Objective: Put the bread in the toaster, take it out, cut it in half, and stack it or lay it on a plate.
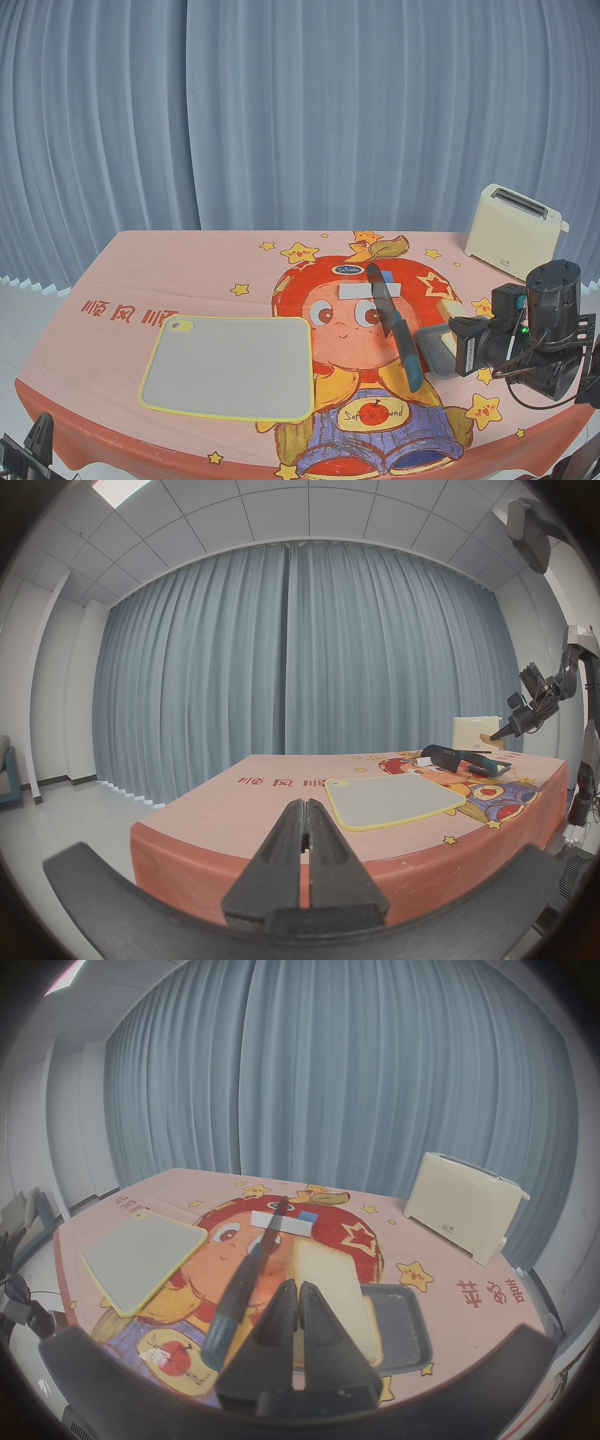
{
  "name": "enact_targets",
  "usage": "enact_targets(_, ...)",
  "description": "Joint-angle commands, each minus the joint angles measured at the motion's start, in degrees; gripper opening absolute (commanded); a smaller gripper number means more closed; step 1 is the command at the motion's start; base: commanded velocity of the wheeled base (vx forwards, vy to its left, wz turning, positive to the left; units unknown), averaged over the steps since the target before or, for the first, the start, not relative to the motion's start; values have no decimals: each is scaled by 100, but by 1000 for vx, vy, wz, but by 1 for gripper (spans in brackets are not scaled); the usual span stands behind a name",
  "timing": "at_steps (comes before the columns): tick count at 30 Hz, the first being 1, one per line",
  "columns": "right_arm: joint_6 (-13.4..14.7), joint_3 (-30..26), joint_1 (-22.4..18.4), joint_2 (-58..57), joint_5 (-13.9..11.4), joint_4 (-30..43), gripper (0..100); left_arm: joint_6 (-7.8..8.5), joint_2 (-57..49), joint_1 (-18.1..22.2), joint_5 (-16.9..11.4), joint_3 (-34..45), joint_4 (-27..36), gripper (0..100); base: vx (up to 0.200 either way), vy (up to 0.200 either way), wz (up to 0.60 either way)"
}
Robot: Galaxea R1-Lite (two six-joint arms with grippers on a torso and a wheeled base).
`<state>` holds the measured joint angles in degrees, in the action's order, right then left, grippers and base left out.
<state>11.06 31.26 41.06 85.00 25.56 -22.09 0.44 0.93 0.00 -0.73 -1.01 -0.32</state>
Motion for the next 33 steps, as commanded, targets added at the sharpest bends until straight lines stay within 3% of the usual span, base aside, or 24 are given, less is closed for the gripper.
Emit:
enact_targets(1,2,-6,-1,25,10,12,0,0,-49,0,-6,101,-3,0,0,0,0)
enact_targets(21,-86,-23,-247,122,1,-6,0,-9,-49,0,-6,101,-3,0,0,0,0)
enact_targets(28,-165,-23,-502,280,-8,-41,0,-9,-49,0,-6,101,-3,0,0,0,0)
enact_targets(33,-156,-67,-432,376,-8,-41,0,-9,-49,0,3,101,-3,0,0,0,0)
